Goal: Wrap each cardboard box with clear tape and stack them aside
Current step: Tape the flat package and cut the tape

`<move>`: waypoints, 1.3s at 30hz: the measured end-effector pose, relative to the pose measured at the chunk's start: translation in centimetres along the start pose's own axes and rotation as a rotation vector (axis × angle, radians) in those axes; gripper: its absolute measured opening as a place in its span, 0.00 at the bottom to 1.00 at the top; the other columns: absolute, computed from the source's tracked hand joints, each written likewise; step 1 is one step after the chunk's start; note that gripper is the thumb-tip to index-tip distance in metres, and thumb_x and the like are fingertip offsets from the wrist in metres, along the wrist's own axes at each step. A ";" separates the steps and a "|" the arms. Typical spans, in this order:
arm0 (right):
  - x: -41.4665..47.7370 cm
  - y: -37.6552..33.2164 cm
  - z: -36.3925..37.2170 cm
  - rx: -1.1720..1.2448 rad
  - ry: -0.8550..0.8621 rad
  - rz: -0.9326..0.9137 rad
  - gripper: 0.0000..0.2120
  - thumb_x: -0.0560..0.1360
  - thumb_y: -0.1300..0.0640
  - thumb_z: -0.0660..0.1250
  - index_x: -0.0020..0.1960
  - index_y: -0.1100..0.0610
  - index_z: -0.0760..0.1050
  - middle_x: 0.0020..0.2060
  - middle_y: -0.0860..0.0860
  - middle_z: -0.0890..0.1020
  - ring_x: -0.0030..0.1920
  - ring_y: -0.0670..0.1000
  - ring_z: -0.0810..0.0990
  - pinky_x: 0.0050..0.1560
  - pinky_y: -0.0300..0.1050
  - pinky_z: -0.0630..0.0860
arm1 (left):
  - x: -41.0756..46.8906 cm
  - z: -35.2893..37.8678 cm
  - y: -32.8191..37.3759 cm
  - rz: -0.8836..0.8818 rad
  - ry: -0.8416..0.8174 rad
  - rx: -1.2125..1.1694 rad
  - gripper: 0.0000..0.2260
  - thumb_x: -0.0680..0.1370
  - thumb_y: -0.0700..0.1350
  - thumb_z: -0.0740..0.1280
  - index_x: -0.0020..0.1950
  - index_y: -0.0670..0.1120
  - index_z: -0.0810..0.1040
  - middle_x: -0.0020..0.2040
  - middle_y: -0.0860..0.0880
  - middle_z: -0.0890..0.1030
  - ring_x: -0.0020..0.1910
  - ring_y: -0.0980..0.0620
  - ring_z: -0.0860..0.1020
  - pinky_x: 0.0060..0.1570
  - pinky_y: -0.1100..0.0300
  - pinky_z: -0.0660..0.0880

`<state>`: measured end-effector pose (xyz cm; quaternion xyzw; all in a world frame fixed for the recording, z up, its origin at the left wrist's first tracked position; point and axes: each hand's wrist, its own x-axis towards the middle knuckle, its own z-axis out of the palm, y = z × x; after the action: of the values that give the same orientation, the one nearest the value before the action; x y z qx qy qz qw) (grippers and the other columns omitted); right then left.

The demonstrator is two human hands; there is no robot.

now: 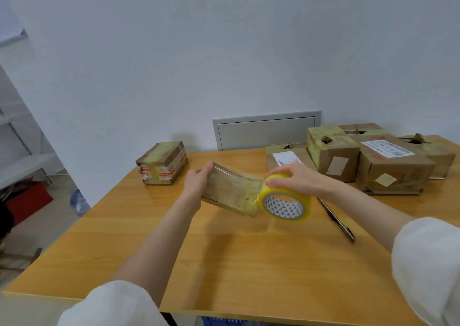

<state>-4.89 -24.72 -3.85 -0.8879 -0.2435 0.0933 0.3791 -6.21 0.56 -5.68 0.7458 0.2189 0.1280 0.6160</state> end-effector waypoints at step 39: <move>2.2 1.8 1.0 -0.061 0.070 0.103 0.21 0.72 0.43 0.71 0.62 0.49 0.78 0.65 0.48 0.76 0.66 0.51 0.71 0.65 0.48 0.70 | -1.1 1.0 -0.5 -0.008 -0.170 -0.024 0.14 0.70 0.45 0.76 0.51 0.45 0.76 0.46 0.47 0.82 0.43 0.50 0.81 0.41 0.58 0.78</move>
<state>-2.67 -24.04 -5.82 -0.9130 -0.1868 0.0741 0.3550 -6.81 -0.80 -6.25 0.7456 0.1672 0.0646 0.6419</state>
